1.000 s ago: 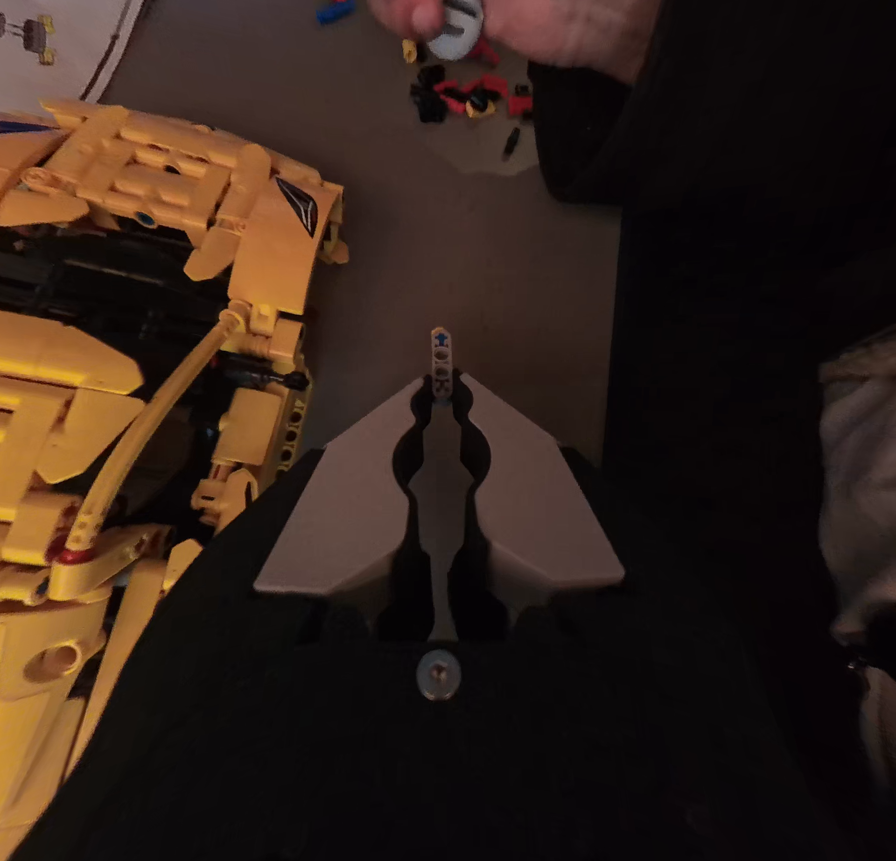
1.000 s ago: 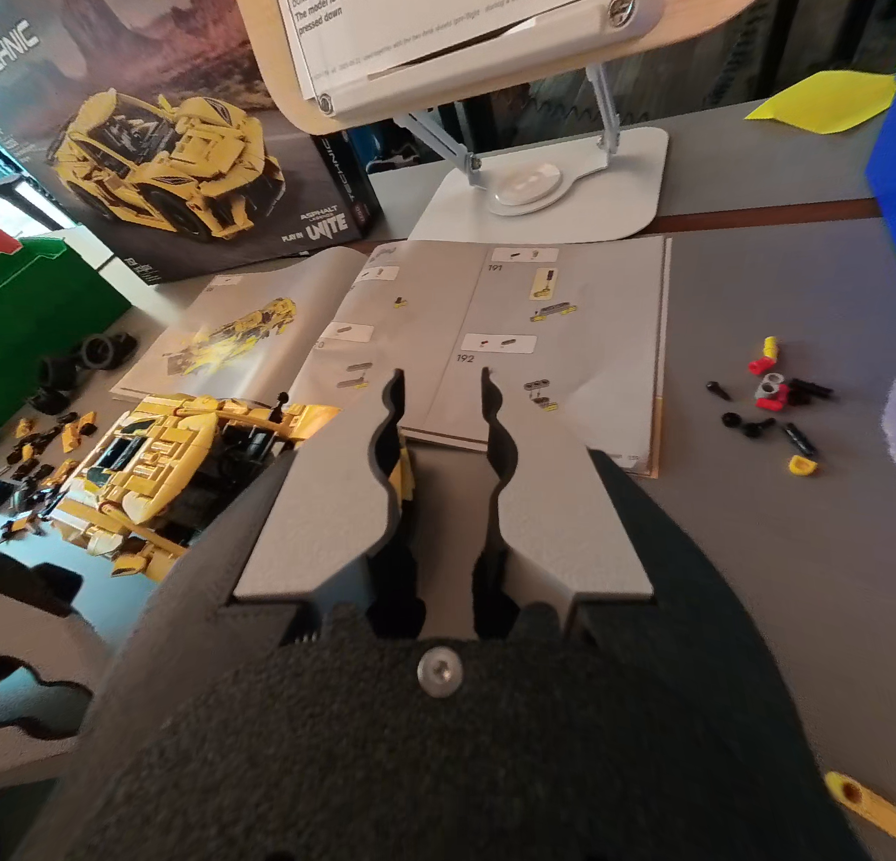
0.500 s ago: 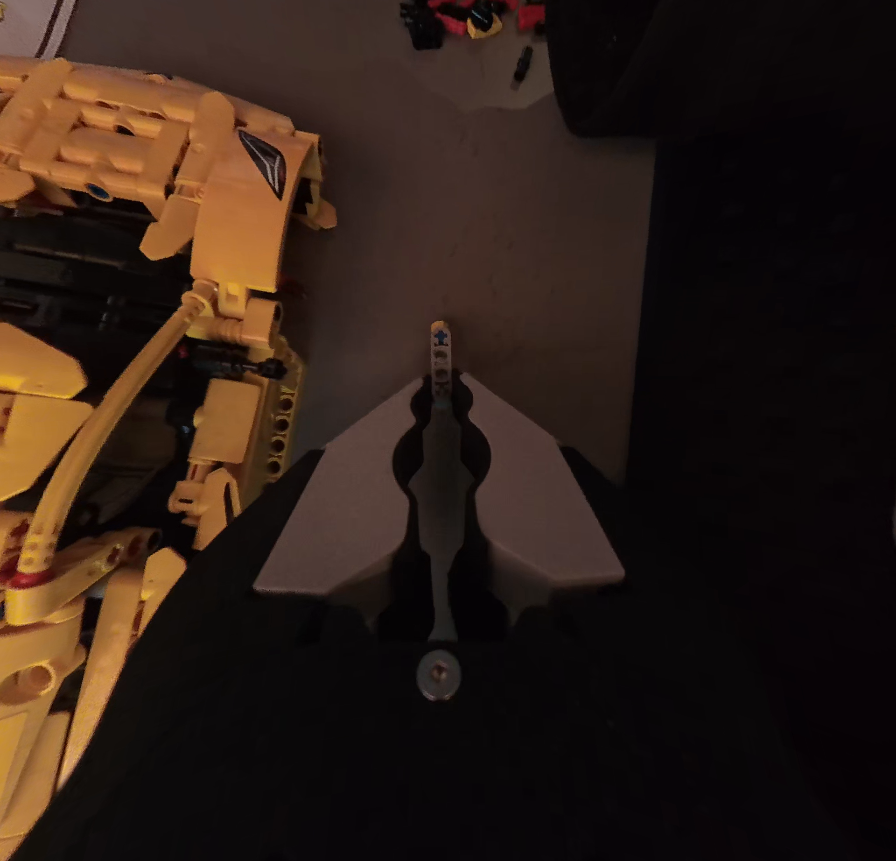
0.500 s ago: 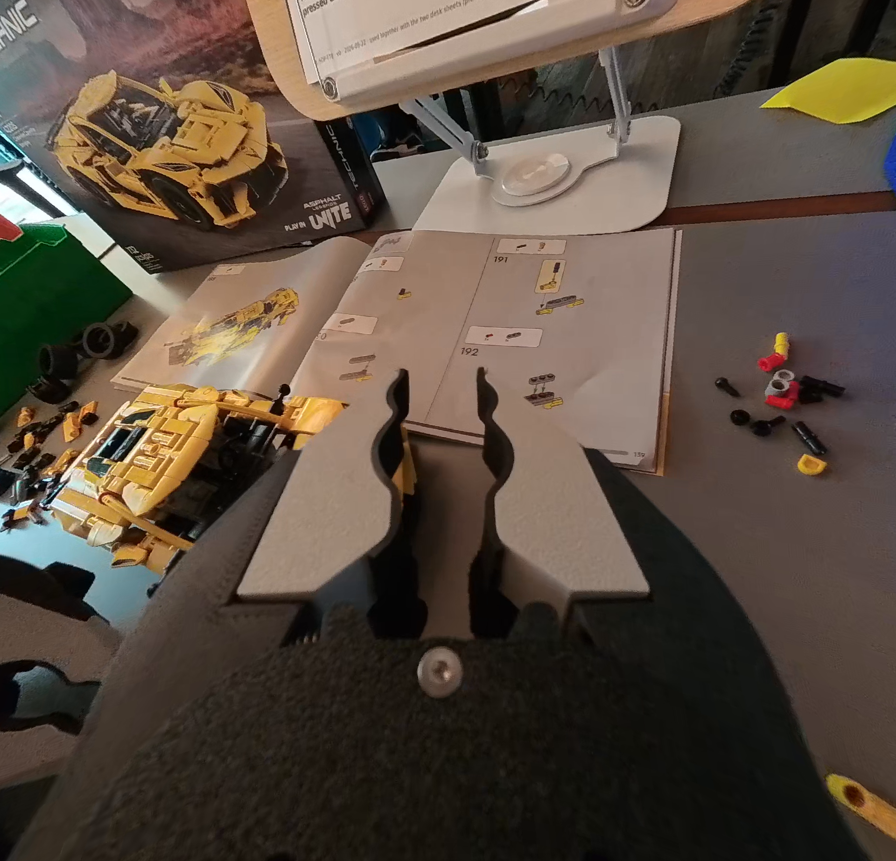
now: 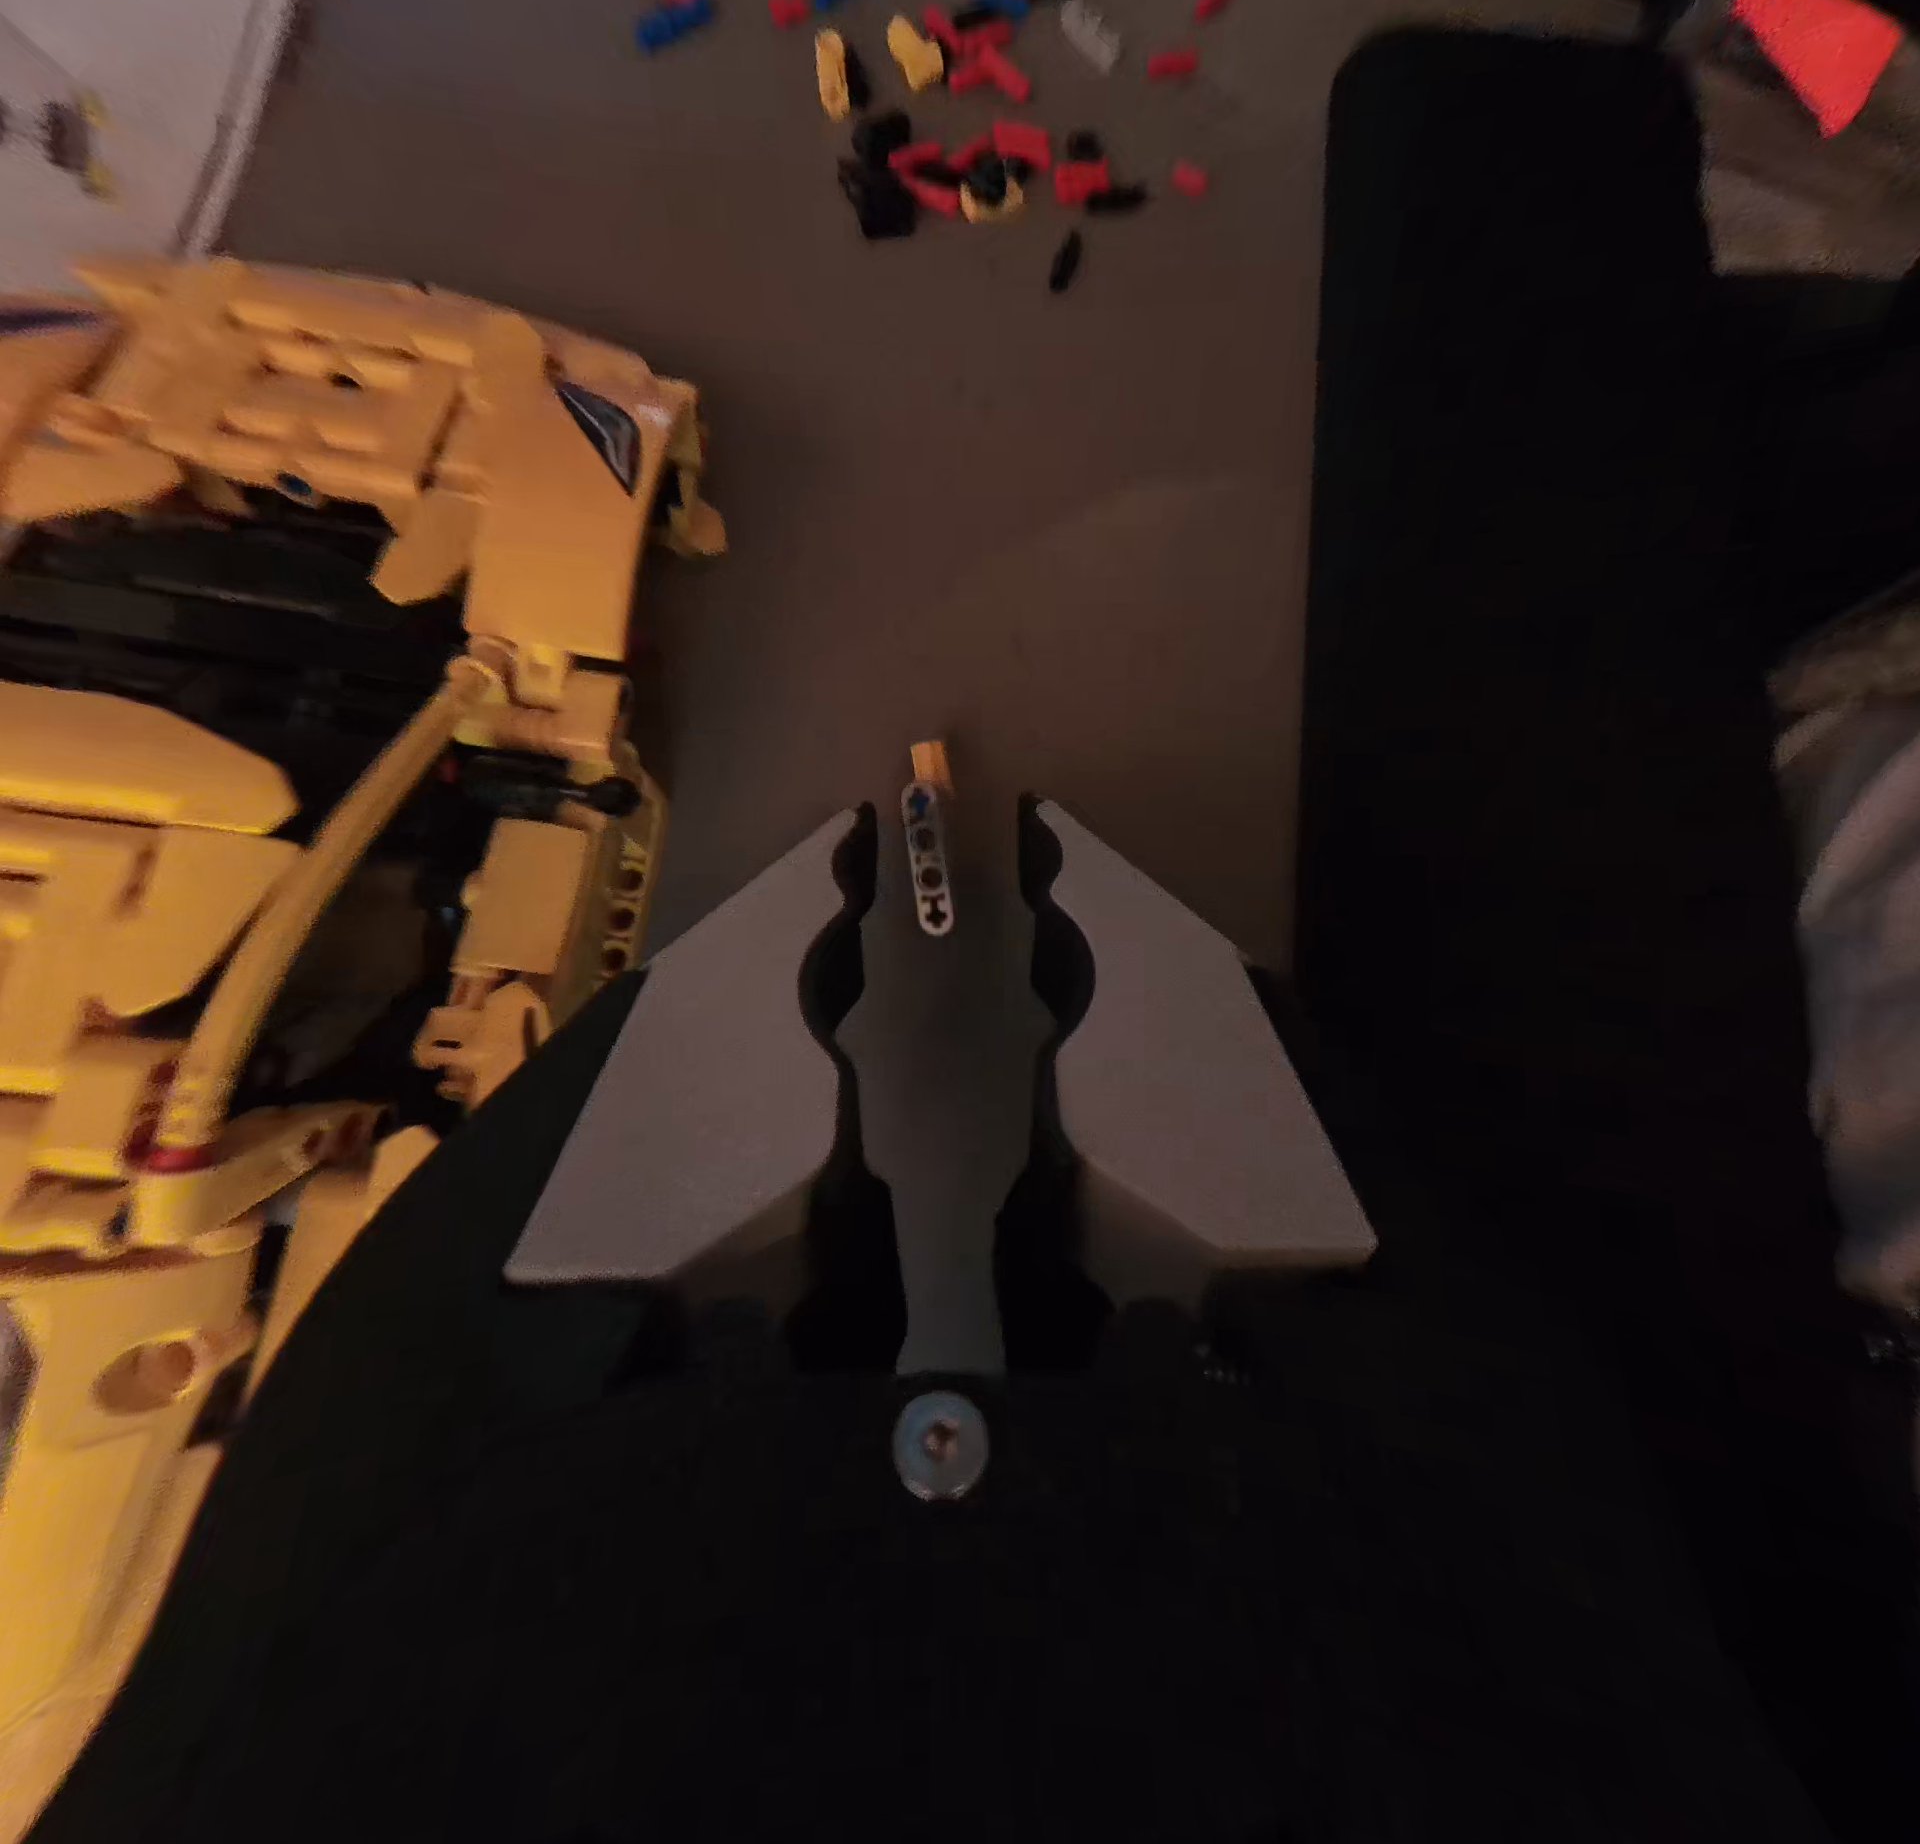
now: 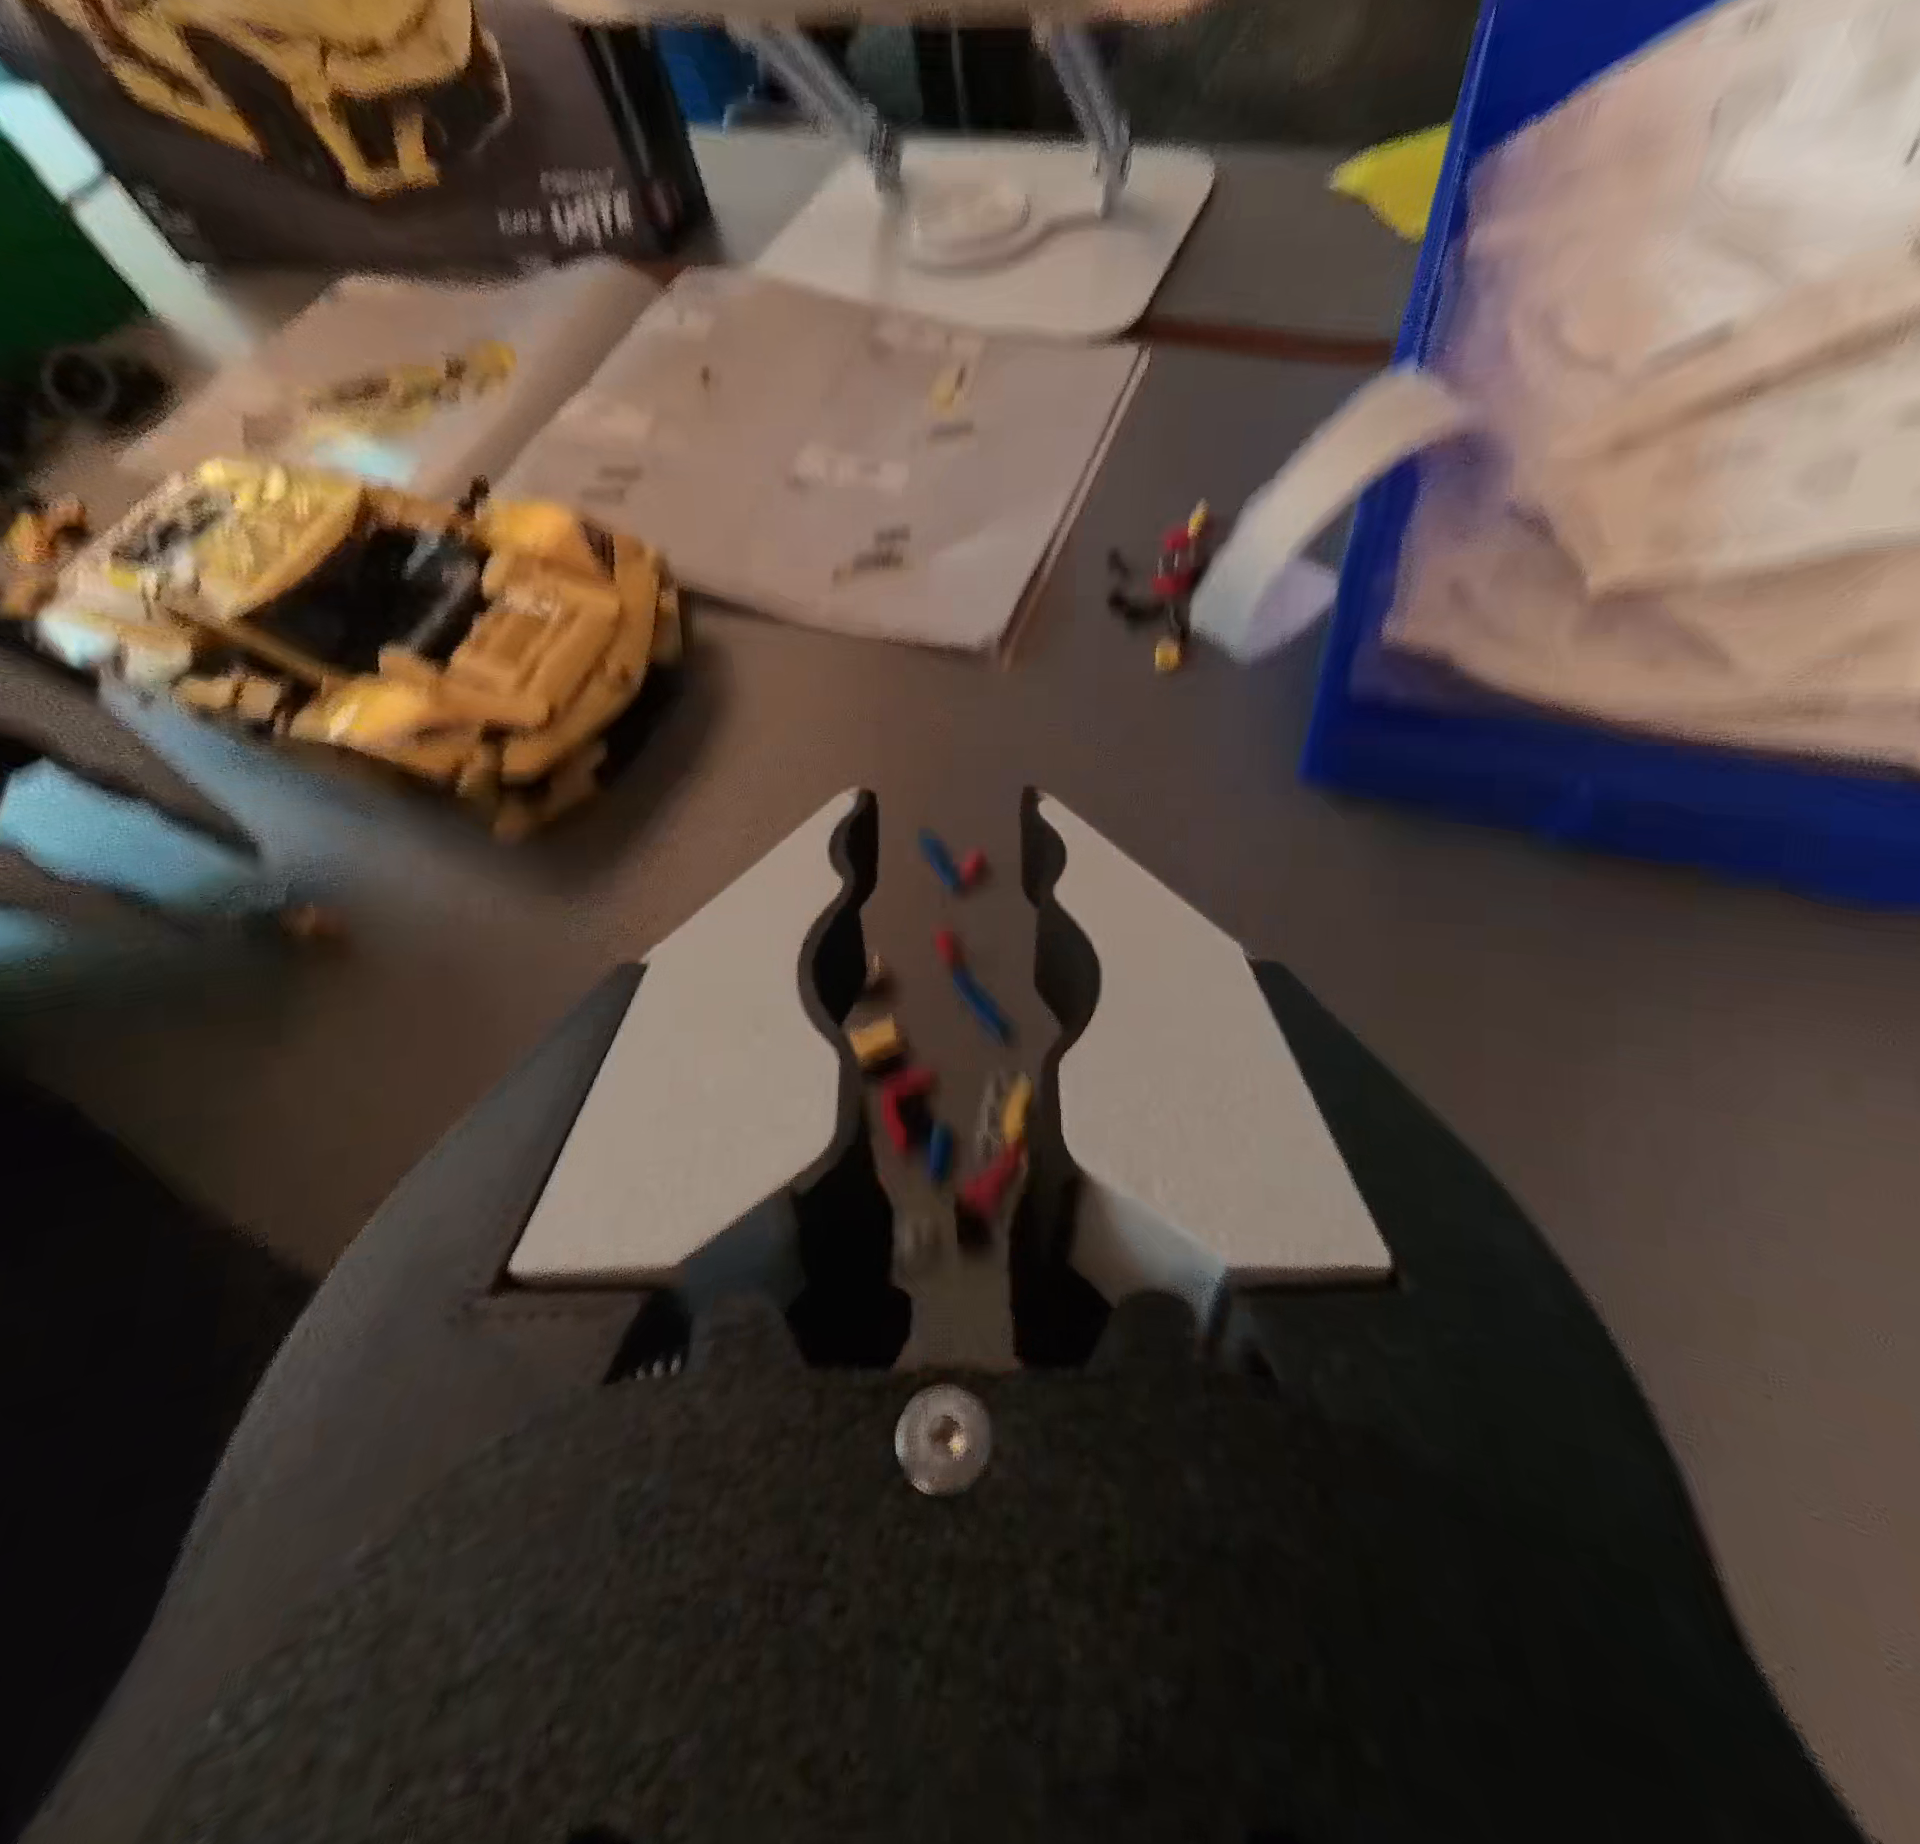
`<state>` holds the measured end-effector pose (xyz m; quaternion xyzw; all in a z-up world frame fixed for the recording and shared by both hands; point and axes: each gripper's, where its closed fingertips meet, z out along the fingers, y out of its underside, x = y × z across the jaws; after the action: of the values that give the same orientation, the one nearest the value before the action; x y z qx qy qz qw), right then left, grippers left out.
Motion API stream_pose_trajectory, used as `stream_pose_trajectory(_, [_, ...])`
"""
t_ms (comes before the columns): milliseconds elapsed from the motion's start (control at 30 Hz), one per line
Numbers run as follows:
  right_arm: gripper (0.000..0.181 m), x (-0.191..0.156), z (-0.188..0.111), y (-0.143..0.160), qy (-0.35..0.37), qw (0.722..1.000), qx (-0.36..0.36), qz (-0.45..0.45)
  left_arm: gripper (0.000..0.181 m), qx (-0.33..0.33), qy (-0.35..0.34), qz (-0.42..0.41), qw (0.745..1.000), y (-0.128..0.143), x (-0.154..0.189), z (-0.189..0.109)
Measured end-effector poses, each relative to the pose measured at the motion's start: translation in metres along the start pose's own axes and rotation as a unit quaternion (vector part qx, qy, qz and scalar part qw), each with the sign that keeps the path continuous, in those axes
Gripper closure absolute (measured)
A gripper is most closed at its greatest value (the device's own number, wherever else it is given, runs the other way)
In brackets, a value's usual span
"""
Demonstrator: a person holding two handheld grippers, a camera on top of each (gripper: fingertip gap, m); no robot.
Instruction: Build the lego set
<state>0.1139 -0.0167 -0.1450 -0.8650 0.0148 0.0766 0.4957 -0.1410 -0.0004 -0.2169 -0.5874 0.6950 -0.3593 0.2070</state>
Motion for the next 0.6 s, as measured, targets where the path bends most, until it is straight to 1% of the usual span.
stream_pose_trajectory(67, [0.158,0.005,-0.019,0.031,0.013,0.999,-0.033,-0.014,0.154,0.052,-0.011,0.001,0.999,-0.016,-0.006,-0.011])
stream_pose_trajectory(133, [0.159,0.008,-0.03,0.058,0.039,0.997,-0.061,-0.036,0.154,0.106,-0.032,-0.002,0.994,-0.031,-0.014,-0.025])
stream_pose_trajectory(200, [0.159,0.01,-0.032,0.079,0.057,0.994,-0.091,-0.031,0.154,0.155,-0.053,-0.01,0.986,-0.044,-0.023,-0.039])
stream_pose_trajectory(267, [0.16,0.006,-0.027,0.09,0.053,0.993,-0.102,-0.02,0.154,0.19,-0.066,-0.02,0.979,-0.052,-0.03,-0.05])
stream_pose_trajectory(333, [0.16,0.001,-0.02,0.092,0.04,0.994,-0.104,-0.02,0.154,0.203,-0.072,-0.029,0.976,-0.054,-0.034,-0.055])
stream_pose_trajectory(400, [0.16,-0.005,-0.012,0.093,0.031,0.992,-0.113,-0.039,0.154,0.2,-0.072,-0.034,0.977,-0.052,-0.036,-0.054])
stream_pose_trajectory(467, [0.164,-0.009,-0.003,0.099,0.027,0.988,-0.137,-0.066,0.154,0.191,-0.072,-0.036,0.978,-0.049,-0.036,-0.052])
stream_pose_trajectory(533, [0.166,-0.007,0.002,0.107,0.036,0.983,-0.16,-0.08,0.154,0.188,-0.073,-0.032,0.979,-0.049,-0.035,-0.051])
stream_pose_trajectory(600, [0.167,-0.006,0.005,0.11,0.032,0.983,-0.165,-0.078,0.154,0.186,-0.076,-0.028,0.979,-0.049,-0.035,-0.05])
